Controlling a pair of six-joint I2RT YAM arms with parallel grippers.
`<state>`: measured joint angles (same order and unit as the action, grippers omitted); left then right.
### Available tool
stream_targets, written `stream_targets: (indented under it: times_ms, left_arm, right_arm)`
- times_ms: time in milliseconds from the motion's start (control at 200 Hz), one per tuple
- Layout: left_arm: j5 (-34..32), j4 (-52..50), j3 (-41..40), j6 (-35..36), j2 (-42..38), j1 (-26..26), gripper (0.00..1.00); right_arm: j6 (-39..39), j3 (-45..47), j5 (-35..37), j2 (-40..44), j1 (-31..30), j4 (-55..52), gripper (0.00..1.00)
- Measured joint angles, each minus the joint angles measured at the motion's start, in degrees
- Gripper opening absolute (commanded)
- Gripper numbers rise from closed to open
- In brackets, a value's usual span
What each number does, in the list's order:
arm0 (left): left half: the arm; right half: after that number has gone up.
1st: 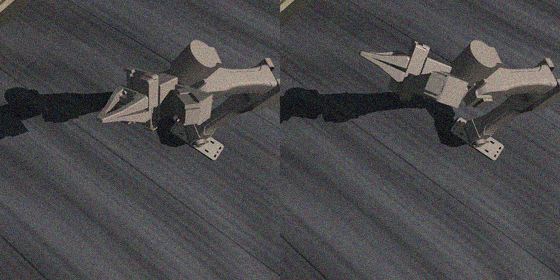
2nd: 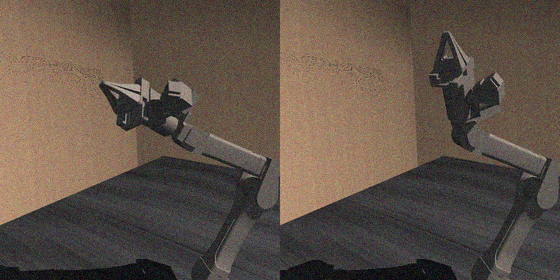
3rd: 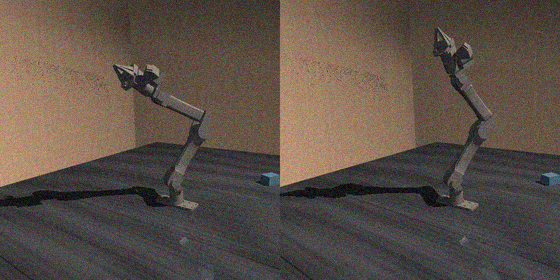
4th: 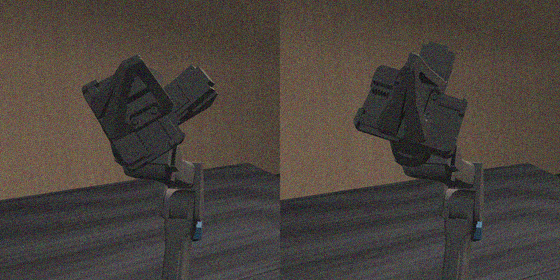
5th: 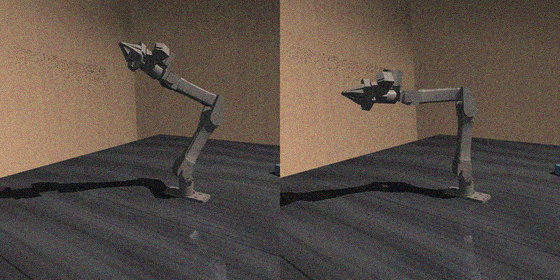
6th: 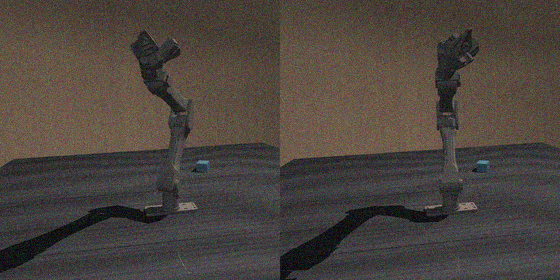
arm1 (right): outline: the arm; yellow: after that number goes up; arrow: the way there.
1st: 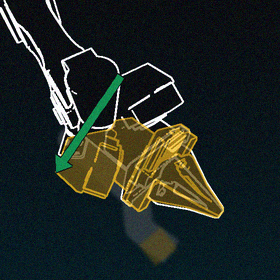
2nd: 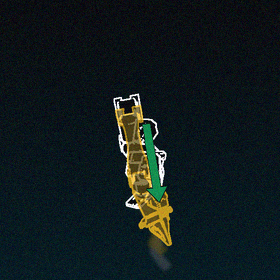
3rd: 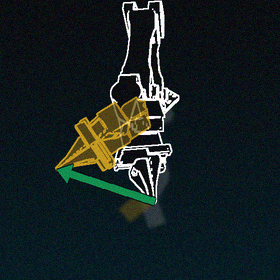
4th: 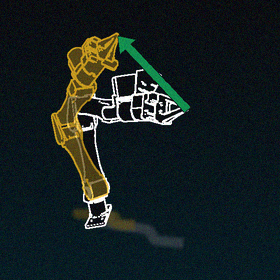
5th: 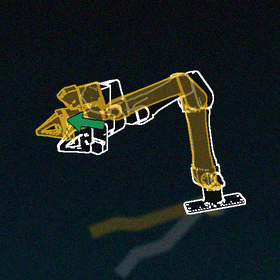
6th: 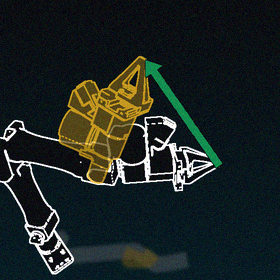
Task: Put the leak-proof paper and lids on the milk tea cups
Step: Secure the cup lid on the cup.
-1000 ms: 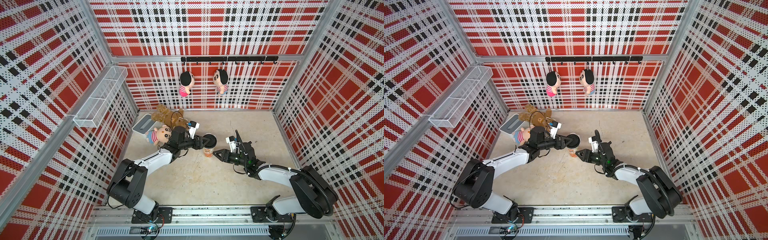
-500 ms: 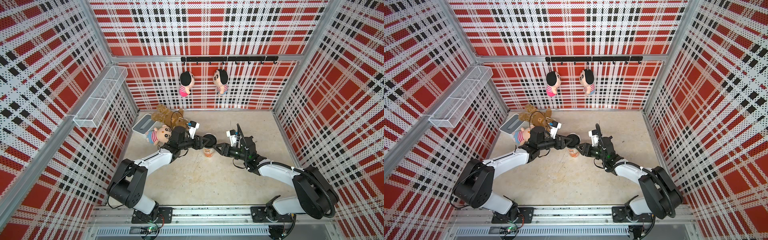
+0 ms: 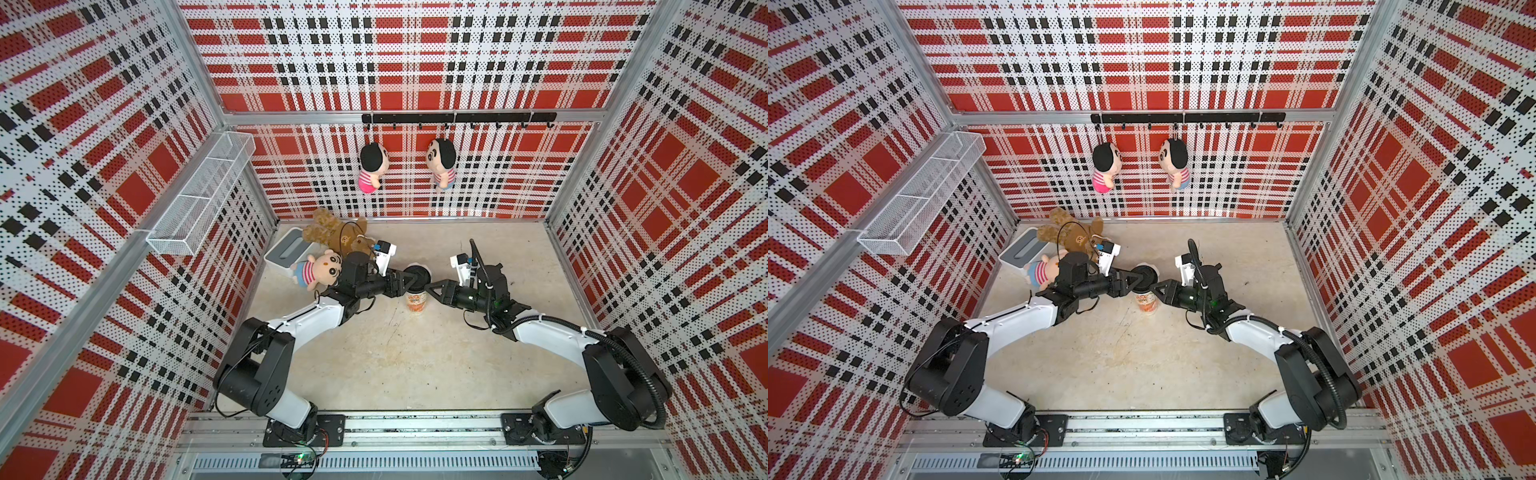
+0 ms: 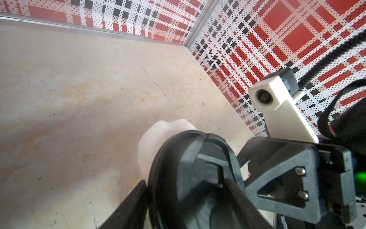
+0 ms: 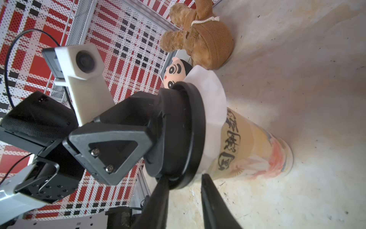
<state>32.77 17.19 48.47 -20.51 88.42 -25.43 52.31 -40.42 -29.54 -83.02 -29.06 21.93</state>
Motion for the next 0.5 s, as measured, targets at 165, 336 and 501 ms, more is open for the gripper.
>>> stream_targets:
  times_ms: [165, 336, 501]
  left_arm:
    - [-0.02, 0.15, 0.0, 0.0, 0.11, 0.0, 0.62]
    - [0.0, 0.17, -0.02, 0.0, 0.11, 0.02, 0.62]
    - [0.33, 0.37, -0.02, -0.04, 0.33, 0.24, 0.62]
  right_arm:
    - [0.98, 1.92, 0.37, -0.02, 0.22, 2.89, 0.18]
    - [1.27, 2.86, 0.68, -0.2, 0.35, 5.14, 0.39]
    - [-1.68, -0.35, 1.31, 0.48, 0.37, -2.23, 0.53]
